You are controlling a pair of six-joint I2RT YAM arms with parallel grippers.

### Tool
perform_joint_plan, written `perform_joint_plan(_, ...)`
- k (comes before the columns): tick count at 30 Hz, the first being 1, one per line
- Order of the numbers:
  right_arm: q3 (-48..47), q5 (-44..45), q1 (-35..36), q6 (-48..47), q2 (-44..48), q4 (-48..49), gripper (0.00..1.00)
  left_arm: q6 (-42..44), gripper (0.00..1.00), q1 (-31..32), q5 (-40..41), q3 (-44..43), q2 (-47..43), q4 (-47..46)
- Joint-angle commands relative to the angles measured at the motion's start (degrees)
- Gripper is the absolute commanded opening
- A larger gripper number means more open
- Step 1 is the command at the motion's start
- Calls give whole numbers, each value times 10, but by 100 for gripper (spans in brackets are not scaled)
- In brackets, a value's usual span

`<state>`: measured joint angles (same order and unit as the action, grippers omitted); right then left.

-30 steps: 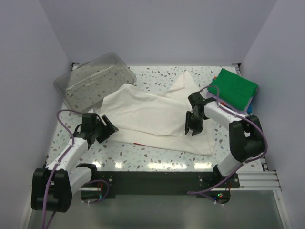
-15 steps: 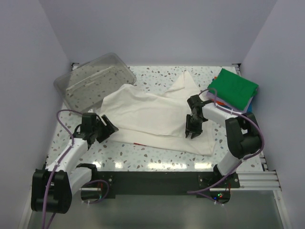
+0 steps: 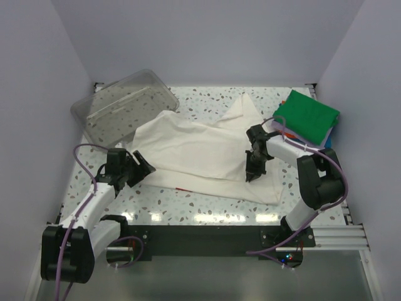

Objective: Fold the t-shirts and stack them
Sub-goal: Fold the tshirt

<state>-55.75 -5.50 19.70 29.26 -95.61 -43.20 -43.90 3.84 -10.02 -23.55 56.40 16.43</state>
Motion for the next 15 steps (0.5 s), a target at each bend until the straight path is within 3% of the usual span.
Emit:
perform_joint_plan(1,-19,5,1,-7,23,-26,10,8,72,0,-3,5,-12,-10)
perform_joint_plan(8,-72,8,0,-24,3,-52,11,7,71,0,-3,6,-18,-8)
perform_joint_plan(15,-82,10,1,-32,-22,-58,18,7,72,0,0,5,-24,-2)
